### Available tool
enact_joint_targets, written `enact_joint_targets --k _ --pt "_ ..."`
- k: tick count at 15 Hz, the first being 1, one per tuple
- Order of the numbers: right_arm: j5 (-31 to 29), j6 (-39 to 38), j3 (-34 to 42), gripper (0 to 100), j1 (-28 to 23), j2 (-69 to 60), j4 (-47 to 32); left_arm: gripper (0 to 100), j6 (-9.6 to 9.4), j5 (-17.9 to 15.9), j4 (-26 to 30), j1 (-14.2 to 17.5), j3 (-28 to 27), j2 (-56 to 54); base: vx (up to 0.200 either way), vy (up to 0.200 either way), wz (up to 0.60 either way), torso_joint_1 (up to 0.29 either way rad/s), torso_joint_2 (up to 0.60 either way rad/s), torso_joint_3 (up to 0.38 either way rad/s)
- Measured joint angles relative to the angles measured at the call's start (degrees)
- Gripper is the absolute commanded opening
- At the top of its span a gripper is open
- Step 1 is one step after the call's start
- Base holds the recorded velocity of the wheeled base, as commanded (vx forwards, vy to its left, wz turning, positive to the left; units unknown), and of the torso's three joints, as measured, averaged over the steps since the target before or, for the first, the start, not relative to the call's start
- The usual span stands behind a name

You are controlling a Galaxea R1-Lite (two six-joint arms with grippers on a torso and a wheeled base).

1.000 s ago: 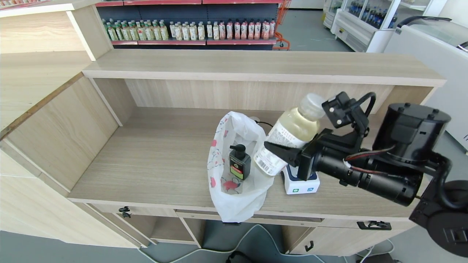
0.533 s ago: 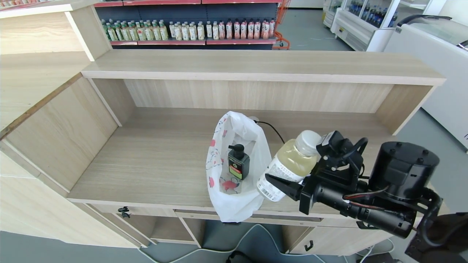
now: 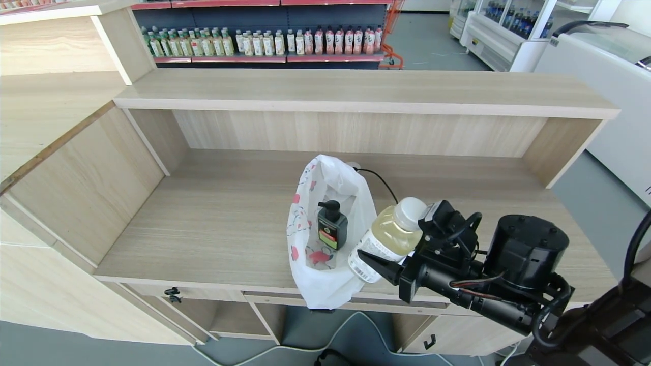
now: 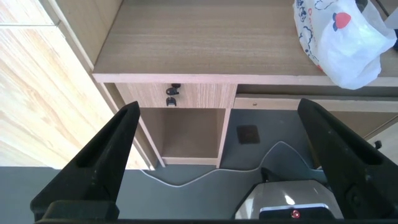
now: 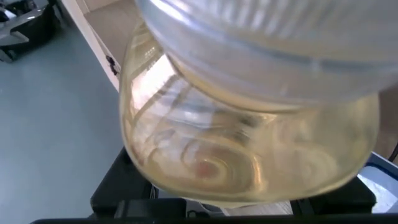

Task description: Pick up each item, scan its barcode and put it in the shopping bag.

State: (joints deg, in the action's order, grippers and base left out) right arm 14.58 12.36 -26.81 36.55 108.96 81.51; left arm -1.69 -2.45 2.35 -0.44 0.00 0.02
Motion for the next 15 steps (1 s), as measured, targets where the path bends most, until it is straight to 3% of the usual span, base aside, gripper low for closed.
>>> enact_joint_targets --k 6,12,15 --pt "0.17 -0.05 0.21 0 -1.07 5.71 7.84 100 0.04 0.0 0.0 0.0 0.0 0.0 0.0 0.0 0.0 0.0 0.0 0.0" --pt "0.35 -0.49 -1.77 0 -1.46 10.12 8.4 100 0.02 0.0 0.0 0.0 0.0 0.0 0.0 0.0 0.0 0.0 0.0 0.0" --pt "0.94 -0.79 -6.27 0 -1.49 12.42 8.46 100 0.02 -0.01 0.02 0.0 0.0 0.0 0.0 0.0 0.0 0.0 0.0 0.0"
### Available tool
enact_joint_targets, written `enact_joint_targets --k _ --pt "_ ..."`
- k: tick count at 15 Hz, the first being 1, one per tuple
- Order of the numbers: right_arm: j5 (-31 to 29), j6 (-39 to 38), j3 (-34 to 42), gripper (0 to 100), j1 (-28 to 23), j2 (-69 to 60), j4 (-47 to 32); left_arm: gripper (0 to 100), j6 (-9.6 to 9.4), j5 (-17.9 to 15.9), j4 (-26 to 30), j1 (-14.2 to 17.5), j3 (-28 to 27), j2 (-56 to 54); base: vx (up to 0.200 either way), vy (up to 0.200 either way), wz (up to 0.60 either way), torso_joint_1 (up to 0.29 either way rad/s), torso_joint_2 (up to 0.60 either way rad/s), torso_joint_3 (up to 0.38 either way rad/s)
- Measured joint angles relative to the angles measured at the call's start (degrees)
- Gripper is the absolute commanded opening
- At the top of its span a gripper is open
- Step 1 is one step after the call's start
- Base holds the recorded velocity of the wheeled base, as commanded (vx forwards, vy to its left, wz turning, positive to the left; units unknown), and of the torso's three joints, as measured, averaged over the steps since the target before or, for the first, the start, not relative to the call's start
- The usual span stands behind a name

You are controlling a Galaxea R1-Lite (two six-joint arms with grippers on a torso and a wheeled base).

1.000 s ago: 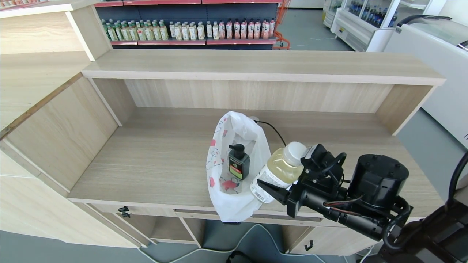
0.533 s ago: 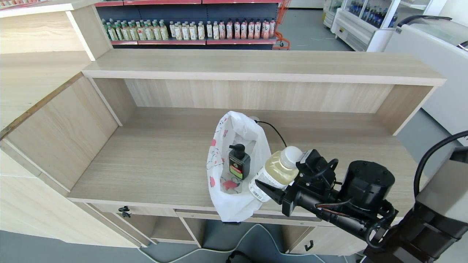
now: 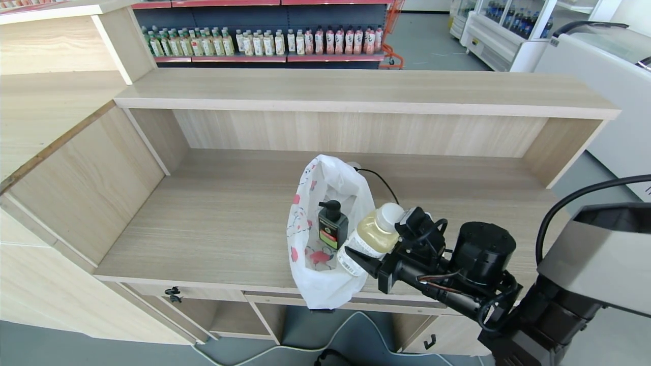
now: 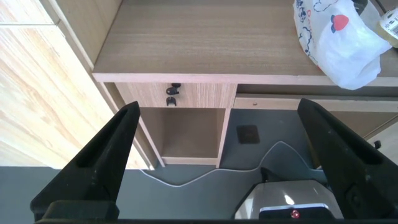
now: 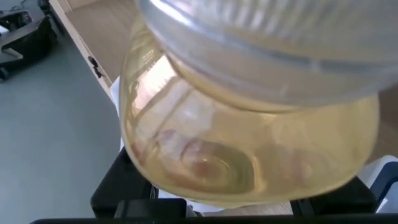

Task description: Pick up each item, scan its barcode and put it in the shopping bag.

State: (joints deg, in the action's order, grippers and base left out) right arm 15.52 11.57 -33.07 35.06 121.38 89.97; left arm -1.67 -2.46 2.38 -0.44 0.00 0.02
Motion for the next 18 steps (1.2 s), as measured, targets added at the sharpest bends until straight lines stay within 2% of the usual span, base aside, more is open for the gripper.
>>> enact_joint_targets --k 18 --pt "12.69 0.26 -8.22 0 -3.64 8.13 0.0 100 0.01 0.01 0.0 0.0 0.0 0.0 0.0 0.0 0.0 0.0 0.0 0.0"
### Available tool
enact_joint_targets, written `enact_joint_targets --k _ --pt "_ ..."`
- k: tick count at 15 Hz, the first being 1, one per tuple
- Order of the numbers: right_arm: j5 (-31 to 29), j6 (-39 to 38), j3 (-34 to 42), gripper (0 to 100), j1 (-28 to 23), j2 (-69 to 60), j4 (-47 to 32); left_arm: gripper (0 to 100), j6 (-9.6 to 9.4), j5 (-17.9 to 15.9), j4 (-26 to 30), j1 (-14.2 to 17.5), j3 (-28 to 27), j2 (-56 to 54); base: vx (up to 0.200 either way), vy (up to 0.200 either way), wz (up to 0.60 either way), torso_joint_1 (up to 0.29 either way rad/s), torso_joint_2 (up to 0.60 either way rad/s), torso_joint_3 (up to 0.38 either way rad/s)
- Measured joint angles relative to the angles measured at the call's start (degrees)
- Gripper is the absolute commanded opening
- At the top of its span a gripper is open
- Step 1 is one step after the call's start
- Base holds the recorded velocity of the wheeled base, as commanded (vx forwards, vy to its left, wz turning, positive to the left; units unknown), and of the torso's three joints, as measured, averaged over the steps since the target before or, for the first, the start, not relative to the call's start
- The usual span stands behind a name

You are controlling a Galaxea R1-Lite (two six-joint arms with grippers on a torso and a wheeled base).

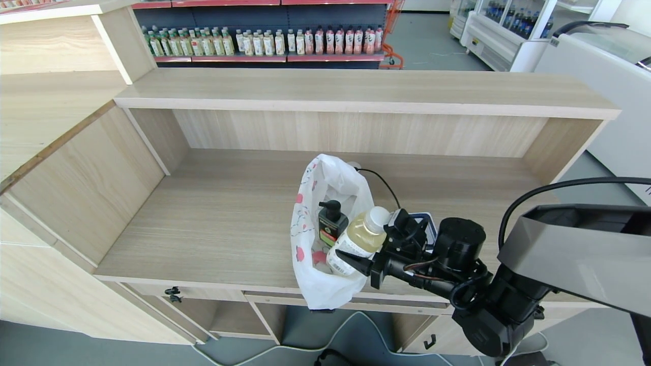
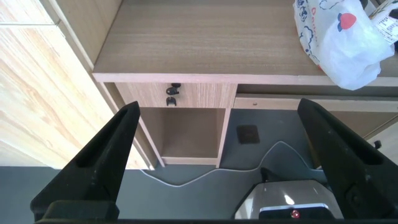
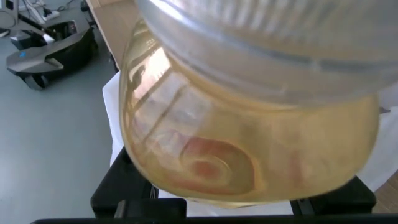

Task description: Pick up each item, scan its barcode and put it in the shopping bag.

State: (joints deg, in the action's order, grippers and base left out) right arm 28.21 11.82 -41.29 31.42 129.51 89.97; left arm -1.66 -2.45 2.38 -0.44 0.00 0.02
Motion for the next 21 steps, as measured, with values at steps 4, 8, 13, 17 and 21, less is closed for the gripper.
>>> enact_joint_targets --k 4,8,13,17,21 --pt "1.62 1.08 -0.66 0 -0.91 1.39 -0.02 100 -0.01 -0.01 0.0 0.0 0.0 0.0 0.0 0.0 0.0 0.0 0.0 0.0" --pt "2.35 1.74 -1.4 0 -1.55 2.29 -0.02 100 -0.01 -0.01 0.0 0.0 0.0 0.0 0.0 0.0 0.0 0.0 0.0 0.0" --pt "5.02 2.78 -1.93 0 -1.99 3.21 0.0 100 0.0 -0.01 0.0 0.0 0.0 0.0 0.0 0.0 0.0 0.0 0.0 0.0" --pt "6.85 5.47 -2.04 0 -3.25 4.36 -0.02 100 -0.01 0.0 0.0 0.0 0.0 0.0 0.0 0.0 0.0 0.0 0.0 0.0" --pt "7.2 5.57 -2.15 0 -3.88 5.24 -0.02 100 0.0 0.0 -0.02 0.0 0.0 0.0 0.0 0.0 0.0 0.0 0.0 0.0"
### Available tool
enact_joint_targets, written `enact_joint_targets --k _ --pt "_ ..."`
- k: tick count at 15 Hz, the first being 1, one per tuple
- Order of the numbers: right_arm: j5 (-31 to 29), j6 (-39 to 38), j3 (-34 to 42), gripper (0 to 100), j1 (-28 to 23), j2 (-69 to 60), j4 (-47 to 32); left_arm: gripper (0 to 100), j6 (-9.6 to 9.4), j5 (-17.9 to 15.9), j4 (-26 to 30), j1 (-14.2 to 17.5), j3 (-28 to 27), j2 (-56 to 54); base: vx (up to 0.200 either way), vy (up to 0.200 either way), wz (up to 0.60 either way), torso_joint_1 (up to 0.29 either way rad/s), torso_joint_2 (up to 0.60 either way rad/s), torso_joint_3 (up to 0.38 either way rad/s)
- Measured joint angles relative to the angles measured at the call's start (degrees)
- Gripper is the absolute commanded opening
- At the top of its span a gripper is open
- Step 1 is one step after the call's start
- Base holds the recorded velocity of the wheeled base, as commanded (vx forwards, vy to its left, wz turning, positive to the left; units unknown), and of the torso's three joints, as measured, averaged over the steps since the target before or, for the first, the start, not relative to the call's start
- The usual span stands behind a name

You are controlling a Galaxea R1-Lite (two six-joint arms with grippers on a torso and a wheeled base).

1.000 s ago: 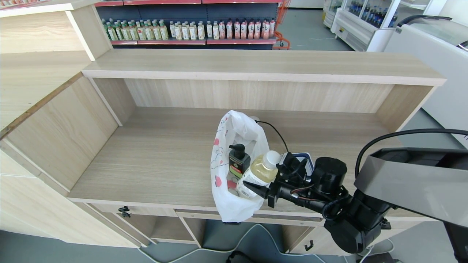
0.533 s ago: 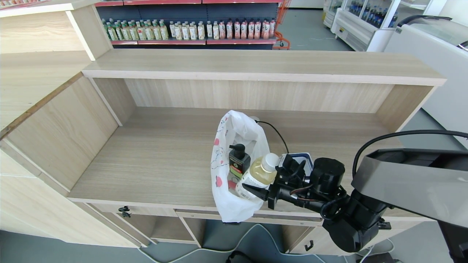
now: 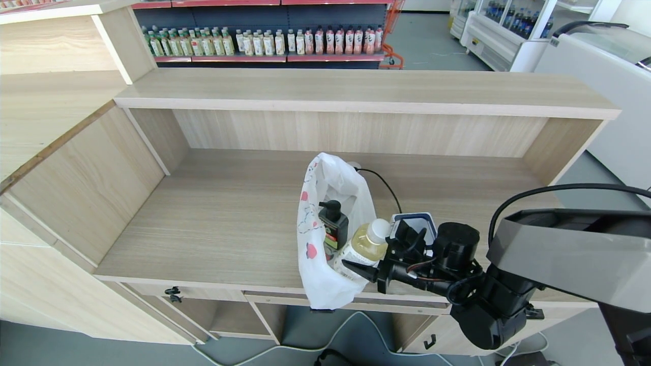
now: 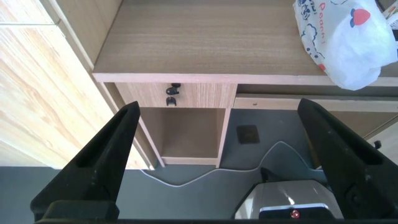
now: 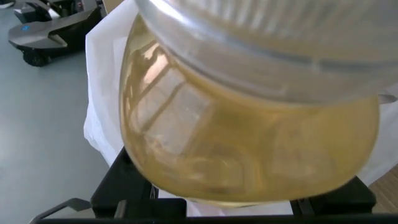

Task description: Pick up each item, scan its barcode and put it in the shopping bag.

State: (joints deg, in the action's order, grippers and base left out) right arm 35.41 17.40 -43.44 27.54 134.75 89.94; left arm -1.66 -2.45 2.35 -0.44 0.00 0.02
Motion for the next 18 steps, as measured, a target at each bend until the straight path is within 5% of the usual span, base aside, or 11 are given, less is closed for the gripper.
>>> enact_joint_targets --k 2,3,18 --pt "0.38 0.0 -0.46 0 -0.09 0.26 0.0 100 0.0 0.0 0.0 0.0 0.0 0.0 0.0 0.0 0.0 0.0 0.0 0.0" --pt "0.39 0.0 -0.66 100 -0.06 0.3 0.02 100 0.0 0.0 0.02 0.0 0.0 0.0 0.0 0.0 0.0 0.0 0.0 0.0" --pt "0.63 -4.49 3.61 100 -0.09 -9.36 0.05 100 0.0 0.0 0.02 0.0 0.0 -0.02 0.0 0.0 0.0 0.0 0.0 0.0"
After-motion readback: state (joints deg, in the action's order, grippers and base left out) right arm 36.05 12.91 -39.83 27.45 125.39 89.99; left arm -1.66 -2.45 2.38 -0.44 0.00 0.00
